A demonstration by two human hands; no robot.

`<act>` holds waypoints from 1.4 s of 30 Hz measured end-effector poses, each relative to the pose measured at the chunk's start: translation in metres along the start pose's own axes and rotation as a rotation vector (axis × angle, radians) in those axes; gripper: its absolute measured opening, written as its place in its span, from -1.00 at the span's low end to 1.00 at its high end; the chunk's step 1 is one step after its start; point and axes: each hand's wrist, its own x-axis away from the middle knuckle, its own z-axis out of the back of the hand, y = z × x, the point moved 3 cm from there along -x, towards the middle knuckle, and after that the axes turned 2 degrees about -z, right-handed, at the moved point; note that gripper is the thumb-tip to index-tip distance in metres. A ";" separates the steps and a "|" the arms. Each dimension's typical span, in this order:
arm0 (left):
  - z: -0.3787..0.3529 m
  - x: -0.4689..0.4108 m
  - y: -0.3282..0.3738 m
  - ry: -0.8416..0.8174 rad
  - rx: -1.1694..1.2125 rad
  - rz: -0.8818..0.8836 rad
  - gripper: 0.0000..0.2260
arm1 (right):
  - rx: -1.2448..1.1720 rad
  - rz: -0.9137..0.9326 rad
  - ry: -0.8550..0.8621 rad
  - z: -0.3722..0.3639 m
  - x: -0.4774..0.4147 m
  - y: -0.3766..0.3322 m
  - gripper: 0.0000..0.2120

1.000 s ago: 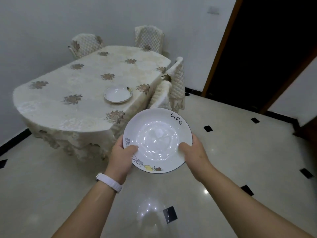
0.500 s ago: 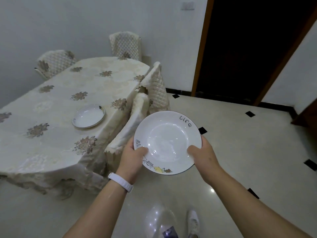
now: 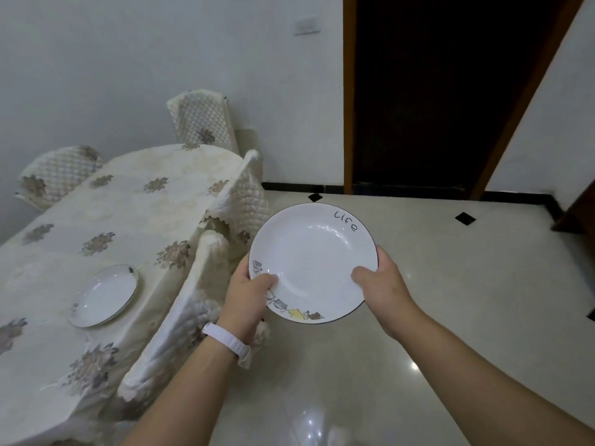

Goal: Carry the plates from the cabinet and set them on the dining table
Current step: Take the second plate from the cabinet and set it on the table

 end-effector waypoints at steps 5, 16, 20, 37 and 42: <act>-0.033 -0.042 0.008 -0.020 0.012 -0.005 -0.61 | 0.006 0.018 0.039 0.021 -0.037 -0.018 -0.60; -0.070 -0.174 0.002 -0.111 0.138 0.086 -0.62 | 0.060 -0.014 0.138 0.017 -0.153 -0.037 -0.61; -0.069 -0.240 0.012 -0.107 0.154 0.089 -0.63 | 0.066 -0.023 0.157 -0.006 -0.212 -0.054 -0.61; 0.033 -0.424 0.055 0.174 0.262 0.048 -0.54 | 0.154 0.029 -0.151 -0.169 -0.413 -0.128 -0.51; 0.048 -0.462 0.058 0.290 0.235 0.025 -0.55 | 0.169 0.006 -0.262 -0.201 -0.470 -0.129 -0.54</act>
